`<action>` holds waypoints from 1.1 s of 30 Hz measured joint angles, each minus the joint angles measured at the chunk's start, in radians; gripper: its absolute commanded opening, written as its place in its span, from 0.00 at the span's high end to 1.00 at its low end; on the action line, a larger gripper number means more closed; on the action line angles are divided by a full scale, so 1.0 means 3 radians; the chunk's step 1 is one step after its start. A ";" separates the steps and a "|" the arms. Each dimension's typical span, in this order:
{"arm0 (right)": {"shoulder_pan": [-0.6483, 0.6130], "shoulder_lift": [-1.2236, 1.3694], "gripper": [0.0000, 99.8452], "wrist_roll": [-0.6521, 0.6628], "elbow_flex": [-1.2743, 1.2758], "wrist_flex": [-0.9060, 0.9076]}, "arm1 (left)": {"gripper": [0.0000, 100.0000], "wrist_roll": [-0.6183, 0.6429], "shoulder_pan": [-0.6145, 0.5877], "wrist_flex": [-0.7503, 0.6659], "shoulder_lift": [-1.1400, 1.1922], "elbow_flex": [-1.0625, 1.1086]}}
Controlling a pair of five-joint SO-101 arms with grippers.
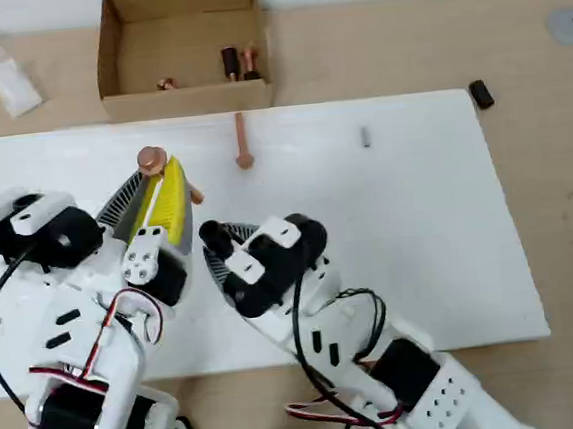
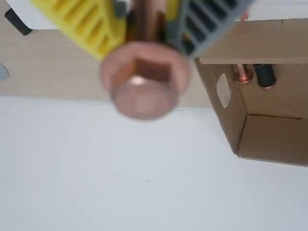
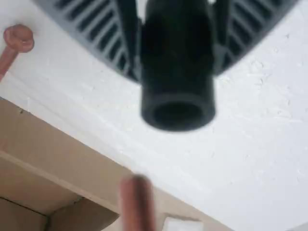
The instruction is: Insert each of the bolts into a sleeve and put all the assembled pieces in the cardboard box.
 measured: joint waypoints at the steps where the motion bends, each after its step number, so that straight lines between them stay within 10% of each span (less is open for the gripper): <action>1: 0.0000 0.0000 0.99 0.0000 0.0005 0.0000 | 0.99 0.0000 0.0000 0.0000 0.0000 -0.0056; 14: 0.0000 0.0000 0.99 0.0000 0.0020 -0.0010 | 0.99 0.0000 0.0604 0.0972 -0.0005 -0.0604; 33: 0.0000 0.0000 0.99 0.0000 0.0164 -0.0368 | 0.99 -0.0179 0.0358 0.0762 -0.0005 -0.0604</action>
